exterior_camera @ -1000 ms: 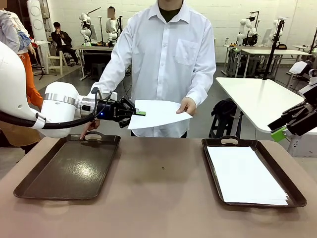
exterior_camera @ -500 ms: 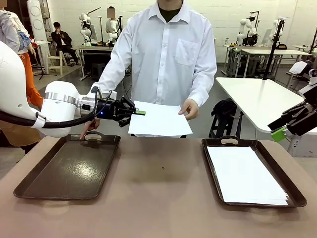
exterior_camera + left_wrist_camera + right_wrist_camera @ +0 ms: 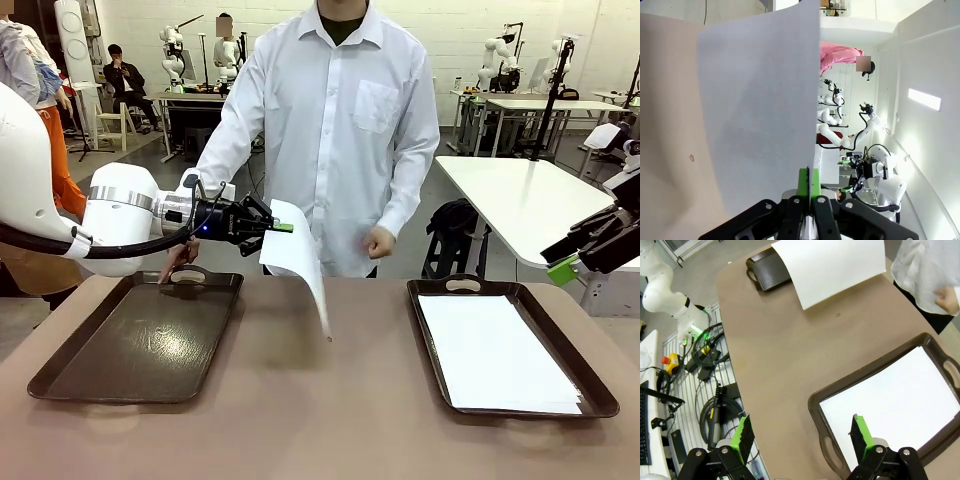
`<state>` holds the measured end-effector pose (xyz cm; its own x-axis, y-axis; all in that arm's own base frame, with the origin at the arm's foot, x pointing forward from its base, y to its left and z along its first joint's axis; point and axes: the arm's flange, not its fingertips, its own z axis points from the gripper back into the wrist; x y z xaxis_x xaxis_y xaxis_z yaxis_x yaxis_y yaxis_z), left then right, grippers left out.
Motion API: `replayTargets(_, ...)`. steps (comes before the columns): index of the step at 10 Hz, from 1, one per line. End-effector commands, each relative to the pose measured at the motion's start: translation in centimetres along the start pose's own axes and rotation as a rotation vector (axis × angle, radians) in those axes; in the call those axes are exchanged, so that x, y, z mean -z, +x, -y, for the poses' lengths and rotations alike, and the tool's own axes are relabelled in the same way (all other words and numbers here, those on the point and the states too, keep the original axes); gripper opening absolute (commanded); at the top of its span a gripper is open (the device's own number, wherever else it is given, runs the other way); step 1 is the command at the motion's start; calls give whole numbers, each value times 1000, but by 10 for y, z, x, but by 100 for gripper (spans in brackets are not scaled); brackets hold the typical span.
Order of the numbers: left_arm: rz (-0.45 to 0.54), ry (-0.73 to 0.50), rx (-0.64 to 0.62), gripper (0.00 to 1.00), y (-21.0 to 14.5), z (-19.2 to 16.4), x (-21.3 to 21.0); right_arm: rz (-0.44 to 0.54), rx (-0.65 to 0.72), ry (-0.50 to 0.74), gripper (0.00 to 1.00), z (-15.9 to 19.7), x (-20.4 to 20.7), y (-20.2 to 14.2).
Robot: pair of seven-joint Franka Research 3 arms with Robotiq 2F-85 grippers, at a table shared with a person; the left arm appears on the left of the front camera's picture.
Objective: Sort the A4 documents.
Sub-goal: Place the A4 Paper in the designated Handle tray.
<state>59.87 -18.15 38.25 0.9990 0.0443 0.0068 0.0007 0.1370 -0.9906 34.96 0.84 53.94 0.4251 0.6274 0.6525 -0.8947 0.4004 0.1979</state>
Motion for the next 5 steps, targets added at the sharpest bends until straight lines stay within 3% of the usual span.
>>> replayTargets(1, 0, -1, -1, 0, 0, 0, 1, 7, -1, 8, 100, 1, 1, -1)
replayTargets(5, 0, -1, -1, 0, 0, 0, 1, 7, -1, 8, 100, 1, 1, -1)
